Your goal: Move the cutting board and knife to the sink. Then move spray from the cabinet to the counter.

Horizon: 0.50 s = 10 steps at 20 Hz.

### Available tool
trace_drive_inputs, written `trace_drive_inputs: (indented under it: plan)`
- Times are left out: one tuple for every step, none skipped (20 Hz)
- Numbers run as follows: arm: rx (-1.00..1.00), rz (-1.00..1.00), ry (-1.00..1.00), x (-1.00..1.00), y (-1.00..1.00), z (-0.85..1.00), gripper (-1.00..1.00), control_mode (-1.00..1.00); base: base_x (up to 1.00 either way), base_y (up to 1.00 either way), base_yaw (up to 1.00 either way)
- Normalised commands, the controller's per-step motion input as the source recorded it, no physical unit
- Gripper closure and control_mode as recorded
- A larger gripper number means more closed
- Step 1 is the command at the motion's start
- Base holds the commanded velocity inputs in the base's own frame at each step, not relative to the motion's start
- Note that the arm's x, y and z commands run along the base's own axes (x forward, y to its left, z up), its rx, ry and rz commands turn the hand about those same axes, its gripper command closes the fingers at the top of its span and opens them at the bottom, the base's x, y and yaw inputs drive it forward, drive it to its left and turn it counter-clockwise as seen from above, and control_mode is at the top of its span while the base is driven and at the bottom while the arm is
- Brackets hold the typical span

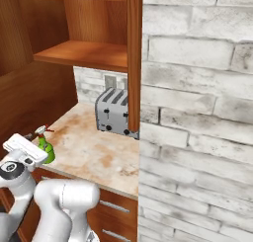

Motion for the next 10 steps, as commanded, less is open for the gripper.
trace_drive_inputs:
  plan:
    - [0.00,0.00,-0.15,-0.75,0.00,0.20,-1.00,-1.00,0.00,0.00,0.00]
    - [0.00,0.00,-0.20,-0.81,0.00,0.31,-1.00,-1.00,0.00,0.00,0.00]
    - [0.00,0.00,-0.21,-0.86,0.00,0.31,-1.00,-1.00,0.00,0.00,0.00]
    - [0.00,0.00,-0.22,-0.86,0.00,0.40,-1.00,-1.00,0.00,0.00,0.00]
    - [0.00,0.00,-0.25,-0.85,0.00,0.53,-1.00,-1.00,0.00,0.00,0.00]
    - [0.00,0.00,-0.25,-0.86,0.00,0.55,-1.00,-1.00,0.00,0.00,0.00]
    - [0.01,0.00,-0.21,-0.85,0.00,0.64,-1.00,-1.00,0.00,0.00,0.00]
    - [0.03,0.00,-0.21,-0.81,-0.02,0.76,-1.00,-1.00,0.00,0.00,0.00]
    - [0.06,0.00,-0.23,-0.71,-0.09,0.94,-1.00,-1.00,0.00,0.00,0.00]
    - [0.11,0.00,-0.23,-0.47,-0.26,1.00,-1.00,-1.00,0.00,0.00,0.00]
